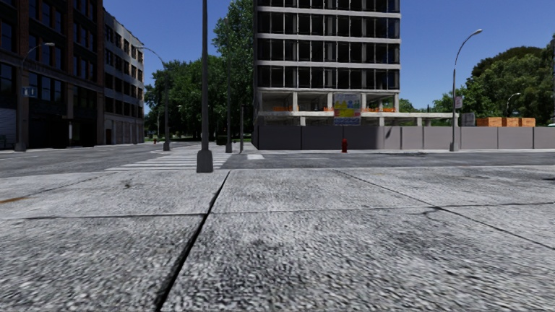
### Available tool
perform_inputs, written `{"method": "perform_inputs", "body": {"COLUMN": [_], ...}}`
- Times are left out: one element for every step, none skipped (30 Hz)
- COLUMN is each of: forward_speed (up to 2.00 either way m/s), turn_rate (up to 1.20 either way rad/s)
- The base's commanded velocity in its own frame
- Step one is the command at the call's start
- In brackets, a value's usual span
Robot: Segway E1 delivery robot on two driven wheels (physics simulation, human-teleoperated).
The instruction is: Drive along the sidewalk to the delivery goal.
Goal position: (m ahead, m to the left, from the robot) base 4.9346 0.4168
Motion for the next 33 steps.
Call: {"method": "perform_inputs", "body": {"forward_speed": [2.0, 2.0, 2.0, 2.0, 2.0, 2.0, 2.0, 2.0, 2.0, 2.0, 2.0, 2.0, 2.0, 2.0, 2.0, 2.0, 2.0, 2.0, 2.0, 2.0, 2.0, 2.0, 2.0, 2.0, 2.0, 2.0, 2.0, 2.0, 2.0, 2.0, 2.0, 2.0, 2.0], "turn_rate": [0.0, 0.05, 0.16, 0.24, 0.24, 0.25, 0.26, 0.26, 0.26, 0.26, 0.26, 0.26, 0.26, 0.27, 0.27, 0.27, 0.27, 0.27, 0.27, 0.27, 0.27, 0.27, 0.26, 0.26, 0.17, 0.13, 0.13, 0.09, 0.0, 0.0, 0.0, 0.0, 0.0]}}
